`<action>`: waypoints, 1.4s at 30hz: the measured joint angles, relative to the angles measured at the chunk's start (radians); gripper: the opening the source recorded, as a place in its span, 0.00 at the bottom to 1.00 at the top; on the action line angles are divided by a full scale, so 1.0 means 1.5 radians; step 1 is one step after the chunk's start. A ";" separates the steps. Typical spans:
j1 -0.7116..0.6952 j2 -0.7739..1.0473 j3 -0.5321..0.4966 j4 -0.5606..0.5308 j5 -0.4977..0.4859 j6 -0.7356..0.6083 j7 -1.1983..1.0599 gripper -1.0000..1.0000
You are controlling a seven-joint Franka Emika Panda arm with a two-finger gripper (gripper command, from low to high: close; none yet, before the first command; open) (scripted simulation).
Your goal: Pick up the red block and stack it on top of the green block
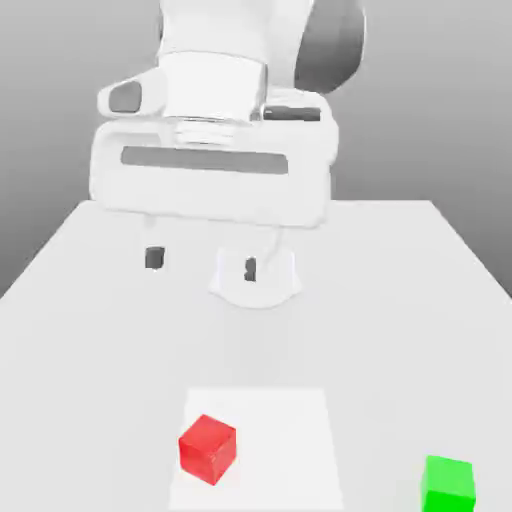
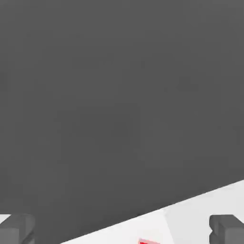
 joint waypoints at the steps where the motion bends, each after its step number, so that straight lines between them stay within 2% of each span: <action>1: -0.001 0.024 -0.003 -0.008 0.000 0.011 0.010 0.50; 7: -0.016 0.168 -0.008 -0.055 0.023 0.079 0.055 0.50; 12: -0.012 0.288 -0.014 -0.048 0.021 0.173 0.067 0.50; 13: -0.011 0.311 -0.016 -0.044 0.018 0.192 0.069 0.00; 20: -0.011 0.317 -0.016 -0.043 0.016 0.198 0.070 0.00; 26: -0.009 0.203 0.000 -0.053 0.026 0.092 0.055 0.00; 35: 0.134 0.258 0.149 0.105 -0.036 -0.019 -0.050 0.00; 39: 0.188 0.353 0.146 0.148 -0.095 0.028 -0.040 0.00; 40: 0.194 0.367 0.141 0.150 -0.103 0.040 -0.036 1.00; 42: 0.194 0.367 0.141 0.150 -0.103 0.040 -0.036 1.00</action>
